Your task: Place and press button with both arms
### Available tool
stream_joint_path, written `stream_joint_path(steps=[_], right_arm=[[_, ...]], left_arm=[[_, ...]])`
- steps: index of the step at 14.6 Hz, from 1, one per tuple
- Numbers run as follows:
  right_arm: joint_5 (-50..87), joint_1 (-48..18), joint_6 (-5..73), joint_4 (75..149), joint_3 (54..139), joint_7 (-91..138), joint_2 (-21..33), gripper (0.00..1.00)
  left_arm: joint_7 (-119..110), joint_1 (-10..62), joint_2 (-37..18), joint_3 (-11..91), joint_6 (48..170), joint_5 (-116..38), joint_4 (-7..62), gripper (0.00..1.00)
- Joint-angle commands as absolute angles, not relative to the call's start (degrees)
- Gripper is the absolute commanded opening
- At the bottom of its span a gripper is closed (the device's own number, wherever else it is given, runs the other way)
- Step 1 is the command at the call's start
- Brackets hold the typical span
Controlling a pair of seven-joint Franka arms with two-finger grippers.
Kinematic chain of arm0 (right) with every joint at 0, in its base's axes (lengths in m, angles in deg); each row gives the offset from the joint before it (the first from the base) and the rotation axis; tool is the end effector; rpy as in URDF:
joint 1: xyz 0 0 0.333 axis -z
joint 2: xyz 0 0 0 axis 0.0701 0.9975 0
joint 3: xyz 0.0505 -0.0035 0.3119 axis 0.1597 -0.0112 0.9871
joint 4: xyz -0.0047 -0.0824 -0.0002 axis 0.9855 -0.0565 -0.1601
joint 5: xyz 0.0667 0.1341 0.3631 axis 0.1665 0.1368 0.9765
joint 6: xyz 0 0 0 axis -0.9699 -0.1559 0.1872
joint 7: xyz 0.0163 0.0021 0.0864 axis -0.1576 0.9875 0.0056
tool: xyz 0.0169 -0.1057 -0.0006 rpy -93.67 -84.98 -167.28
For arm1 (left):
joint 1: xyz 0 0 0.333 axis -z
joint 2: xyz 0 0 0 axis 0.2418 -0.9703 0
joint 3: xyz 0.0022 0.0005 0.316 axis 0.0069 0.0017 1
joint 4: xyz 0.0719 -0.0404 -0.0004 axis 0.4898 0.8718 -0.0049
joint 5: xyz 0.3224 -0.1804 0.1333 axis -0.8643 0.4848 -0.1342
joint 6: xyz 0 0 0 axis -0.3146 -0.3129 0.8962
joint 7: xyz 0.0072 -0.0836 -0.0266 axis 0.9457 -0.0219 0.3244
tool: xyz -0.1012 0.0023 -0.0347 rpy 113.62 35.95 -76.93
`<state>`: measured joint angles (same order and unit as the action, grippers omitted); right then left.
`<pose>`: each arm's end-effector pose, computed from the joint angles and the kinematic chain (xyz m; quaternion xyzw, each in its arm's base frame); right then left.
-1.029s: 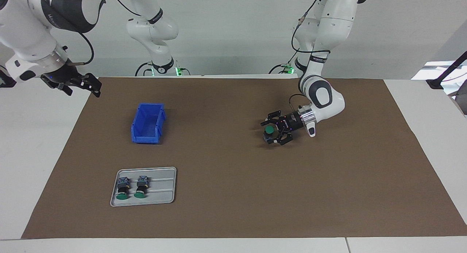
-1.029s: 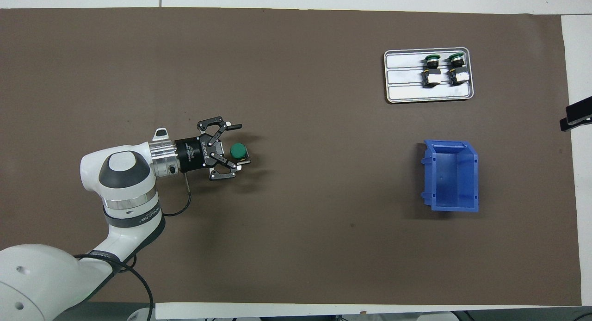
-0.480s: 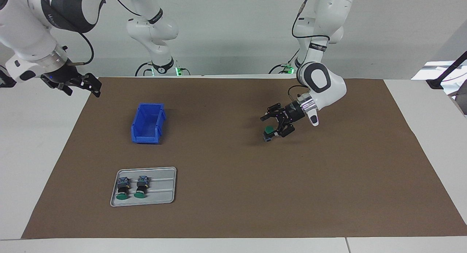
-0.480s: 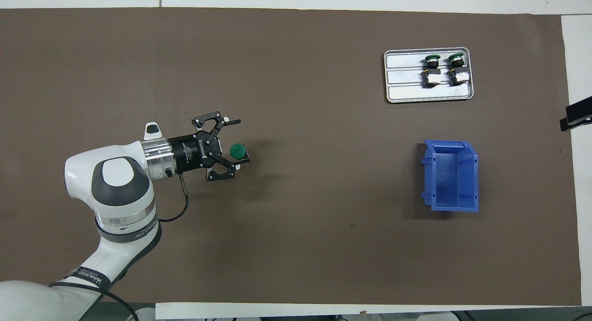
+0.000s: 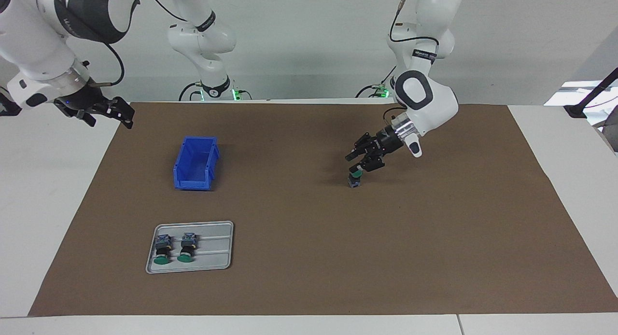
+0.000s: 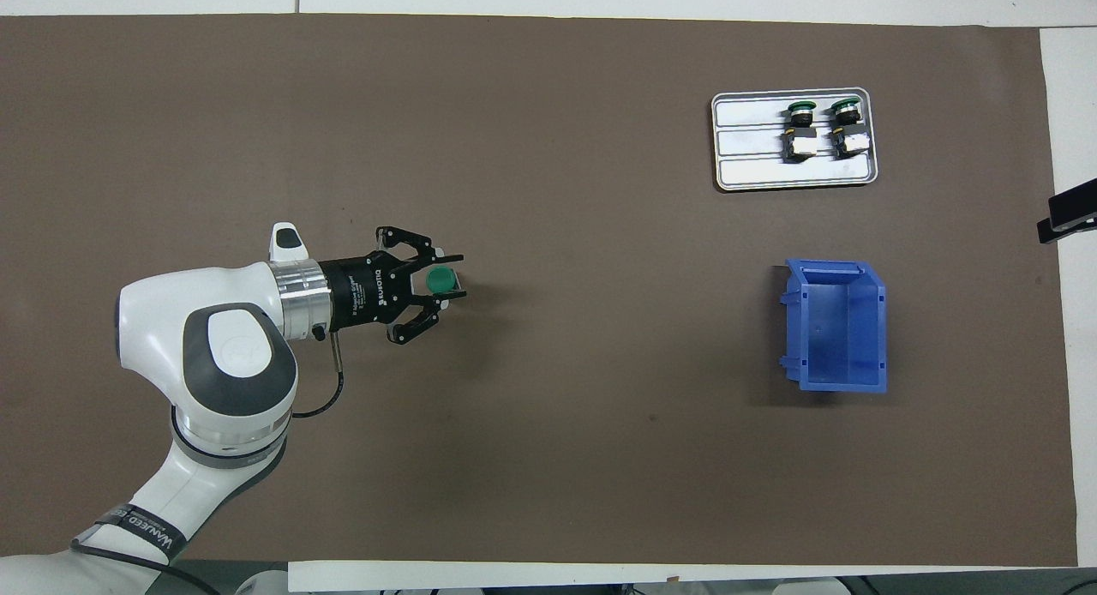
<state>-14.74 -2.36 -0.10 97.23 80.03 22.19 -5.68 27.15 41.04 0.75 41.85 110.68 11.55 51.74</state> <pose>0.5485 -0.1077 0.5918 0.9959 -0.0403 -0.0803 0.0142 0.4536 -0.2479 0.3503 0.7053 0.5678 -0.2217 0.3620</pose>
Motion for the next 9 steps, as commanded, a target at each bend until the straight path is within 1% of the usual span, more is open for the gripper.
stream_joint_path(steps=[1,2,4,5,6,9], right_arm=[[-13.82,-2.26,0.06,98.87,80.04,23.45,-7.11,1.00],[-13.82,-2.26,0.06,98.87,80.04,23.45,-7.11,1.00],[-13.82,-2.26,0.06,98.87,80.04,23.45,-7.11,1.00],[-13.82,-2.26,0.06,98.87,80.04,23.45,-7.11,1.00],[-13.82,-2.26,0.06,98.87,80.04,23.45,-7.11,1.00],[-13.82,-2.26,0.06,98.87,80.04,23.45,-7.11,1.00]], left_arm=[[34.07,42.03,2.34,42.26,111.87,0.54,51.26,0.12],[35.14,42.03,2.43,42.26,111.53,-3.07,50.82,0.10],[36.29,42.03,2.43,42.26,111.78,-7.22,50.38,0.08],[36.38,42.03,2.52,42.26,111.61,-8.71,50.20,0.02],[36.47,42.03,2.52,42.18,111.52,-11.60,50.11,0.00],[39.53,43.34,2.34,42.09,111.43,-23.10,49.32,0.00]])
